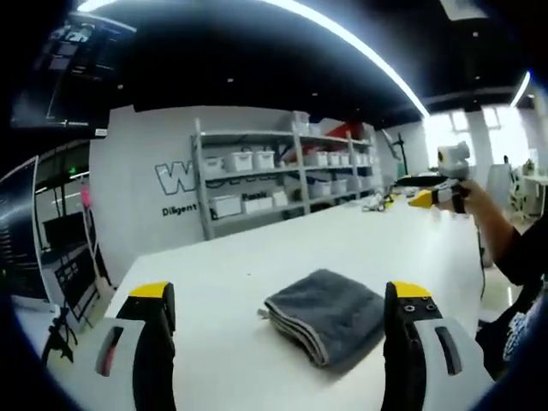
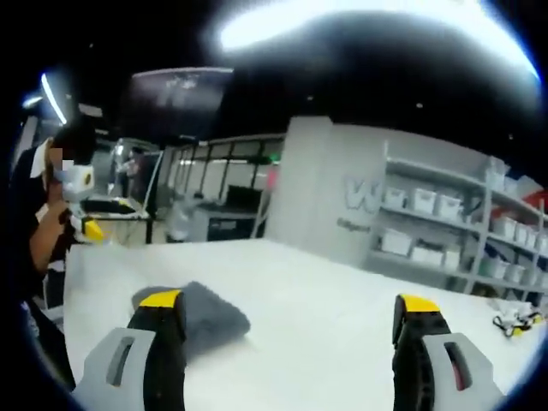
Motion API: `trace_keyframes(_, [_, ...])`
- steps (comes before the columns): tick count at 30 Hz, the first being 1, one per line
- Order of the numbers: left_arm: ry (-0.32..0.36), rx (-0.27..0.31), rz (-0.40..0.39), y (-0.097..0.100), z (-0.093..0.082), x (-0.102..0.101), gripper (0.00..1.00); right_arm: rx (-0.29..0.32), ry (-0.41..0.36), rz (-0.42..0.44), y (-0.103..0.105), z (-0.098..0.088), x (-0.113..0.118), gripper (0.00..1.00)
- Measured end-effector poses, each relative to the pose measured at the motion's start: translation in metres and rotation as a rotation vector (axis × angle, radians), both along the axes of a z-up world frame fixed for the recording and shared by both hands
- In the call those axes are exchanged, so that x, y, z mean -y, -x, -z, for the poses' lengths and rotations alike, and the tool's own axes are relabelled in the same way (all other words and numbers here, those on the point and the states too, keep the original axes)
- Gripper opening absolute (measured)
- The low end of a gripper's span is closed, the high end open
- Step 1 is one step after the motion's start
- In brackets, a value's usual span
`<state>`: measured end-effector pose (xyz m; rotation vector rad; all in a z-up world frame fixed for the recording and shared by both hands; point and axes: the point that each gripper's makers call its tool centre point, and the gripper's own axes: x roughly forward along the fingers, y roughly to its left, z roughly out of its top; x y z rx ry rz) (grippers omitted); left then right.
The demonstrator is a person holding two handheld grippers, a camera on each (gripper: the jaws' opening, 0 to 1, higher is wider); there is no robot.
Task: Open the folded towel by lifting each exposed corner and separating the folded layers until the towel lies flat within the target outline without major curled edges
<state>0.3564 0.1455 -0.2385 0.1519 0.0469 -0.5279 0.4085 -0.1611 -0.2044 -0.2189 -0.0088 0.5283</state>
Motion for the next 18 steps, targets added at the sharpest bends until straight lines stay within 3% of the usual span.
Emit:
trace_keyframes(5, [0.005,0.001,0.001,-0.008,-0.003,-0.01,1.0,-0.006,0.035,-0.008,-0.003,-0.001,-0.002,1.0])
trace_keyframes(13, [0.097,-0.009,0.042,-0.012,-0.004,-0.012,1.0,-0.005,0.087,-0.001,-0.017,-0.008,-0.003,1.0])
trace_keyframes(18, [0.072,0.013,0.029,-0.009,-0.009,-0.014,1.0,0.005,0.113,-0.006,-0.017,-0.016,-0.007,1.0])
